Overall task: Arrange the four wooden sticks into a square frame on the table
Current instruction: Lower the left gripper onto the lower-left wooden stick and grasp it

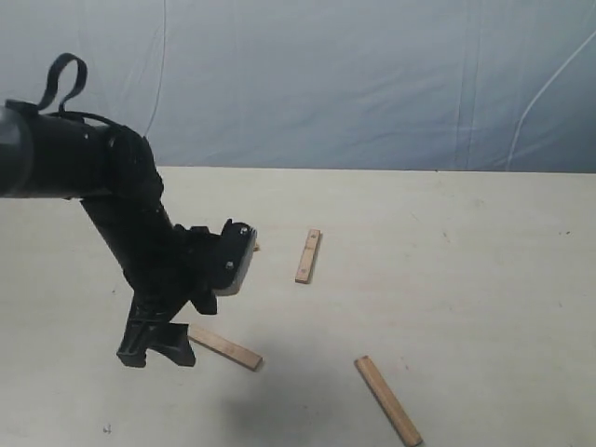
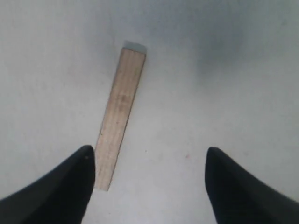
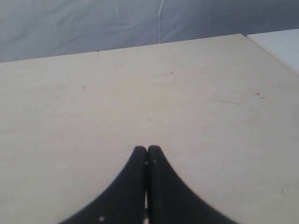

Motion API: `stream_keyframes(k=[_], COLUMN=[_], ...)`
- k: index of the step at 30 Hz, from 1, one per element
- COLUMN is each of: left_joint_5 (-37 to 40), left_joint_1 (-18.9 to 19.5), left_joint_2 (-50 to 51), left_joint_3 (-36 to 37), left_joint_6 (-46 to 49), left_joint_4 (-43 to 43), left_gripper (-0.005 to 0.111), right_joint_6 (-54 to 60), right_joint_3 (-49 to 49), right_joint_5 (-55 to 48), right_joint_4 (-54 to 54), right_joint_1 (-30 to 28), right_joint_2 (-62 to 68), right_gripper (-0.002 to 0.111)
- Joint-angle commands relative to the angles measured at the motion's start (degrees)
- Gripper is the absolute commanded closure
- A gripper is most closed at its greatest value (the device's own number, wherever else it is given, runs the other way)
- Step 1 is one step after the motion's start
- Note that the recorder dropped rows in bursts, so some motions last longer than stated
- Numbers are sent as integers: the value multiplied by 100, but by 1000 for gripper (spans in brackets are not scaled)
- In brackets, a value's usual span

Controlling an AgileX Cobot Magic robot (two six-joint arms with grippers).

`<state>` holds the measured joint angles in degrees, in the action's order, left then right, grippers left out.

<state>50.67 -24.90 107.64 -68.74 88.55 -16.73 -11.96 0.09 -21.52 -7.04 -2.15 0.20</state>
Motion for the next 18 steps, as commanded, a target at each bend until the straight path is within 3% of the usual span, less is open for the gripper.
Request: stream_keyframes(k=[1,7,9,12,14,18], left_joint_5=[-616,-1236,-1290,-1292,-1292,-1265], left_joint_1=[-151,-402,-411,-411,-411,-411], left_joint_2=[409,851,902,930,930,917], left_joint_3=[-29,-29,-29,-29,-29,-29], left_joint_6=[172,197,183,183,73,-327], left_joint_4=[-104,203,237,237,191,30], left_gripper=[42,43,56,91,107,106], right_joint_6=[16,16,16,16,16,16], right_joint_3=[-9,-9,-9,-9,-9,-9], right_joint_5=[78,64,64,64,64,64], right_joint_4=[-15,-17,-17,-17,-17,-17], right_joint_1=[-8,-8,-8,-8,-8,-8], right_joint_2=[-20,-20,-20,-20,-20,-20], right_gripper=[109,109,109,109,109,109])
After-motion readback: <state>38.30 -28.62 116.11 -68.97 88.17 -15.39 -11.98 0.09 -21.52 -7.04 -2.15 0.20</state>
